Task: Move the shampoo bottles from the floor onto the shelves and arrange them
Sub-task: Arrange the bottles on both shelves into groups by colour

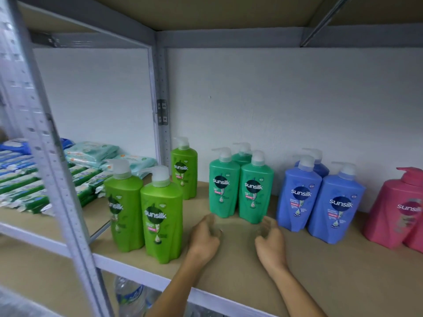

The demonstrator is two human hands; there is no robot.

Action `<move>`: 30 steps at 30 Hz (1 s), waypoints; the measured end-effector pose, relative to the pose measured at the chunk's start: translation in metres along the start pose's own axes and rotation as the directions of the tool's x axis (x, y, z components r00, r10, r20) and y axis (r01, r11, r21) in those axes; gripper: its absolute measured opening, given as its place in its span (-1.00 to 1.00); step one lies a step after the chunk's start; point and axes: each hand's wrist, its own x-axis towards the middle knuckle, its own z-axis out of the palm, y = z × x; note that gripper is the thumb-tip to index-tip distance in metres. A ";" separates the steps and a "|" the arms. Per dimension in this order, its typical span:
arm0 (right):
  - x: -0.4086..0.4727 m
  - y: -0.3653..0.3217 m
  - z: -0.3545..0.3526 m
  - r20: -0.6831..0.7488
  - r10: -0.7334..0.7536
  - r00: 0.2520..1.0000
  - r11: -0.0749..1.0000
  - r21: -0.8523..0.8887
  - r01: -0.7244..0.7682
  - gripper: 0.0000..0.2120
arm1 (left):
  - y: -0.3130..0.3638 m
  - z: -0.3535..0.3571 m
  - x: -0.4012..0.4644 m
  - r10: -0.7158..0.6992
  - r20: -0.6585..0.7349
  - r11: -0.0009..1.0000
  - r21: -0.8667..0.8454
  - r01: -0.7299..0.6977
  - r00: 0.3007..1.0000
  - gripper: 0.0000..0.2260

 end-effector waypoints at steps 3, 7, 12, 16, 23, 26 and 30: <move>-0.019 -0.003 -0.001 0.059 -0.015 0.998 0.999 -0.049 0.018 -0.60 | -0.003 -0.017 -0.028 0.092 0.158 0.996 -0.002 -0.093 0.983 -0.60; -0.048 -0.013 -0.001 0.148 -0.026 0.989 1.000 0.001 0.026 -0.73 | -0.010 -0.049 -0.067 0.150 0.187 0.987 -0.088 -0.135 0.971 -0.76; -0.074 -0.032 0.012 0.239 -0.010 0.971 0.993 0.120 -0.019 -0.80 | -0.026 -0.108 -0.102 0.116 0.021 0.972 -0.207 -0.109 0.993 -0.90; -0.093 -0.049 0.037 0.327 -0.022 0.945 0.980 0.194 -0.044 -0.81 | -0.054 -0.150 -0.106 -0.027 -0.317 0.958 -0.278 -0.065 0.948 -0.87; -0.108 -0.075 0.072 0.441 -0.046 0.897 0.957 0.278 -0.087 -0.69 | -0.060 -0.171 -0.088 -0.044 -0.573 0.968 -0.228 -0.108 0.818 -0.72; -0.097 -0.100 0.074 0.374 -0.112 0.920 0.936 0.350 -0.028 -0.74 | -0.066 -0.174 -0.072 -0.036 -0.540 0.962 -0.247 -0.118 0.841 -0.53; -0.068 -0.169 0.070 0.273 -0.317 0.908 0.890 0.417 0.186 -0.82 | -0.068 -0.183 -0.059 -0.033 -0.448 0.947 -0.299 -0.115 0.893 -0.38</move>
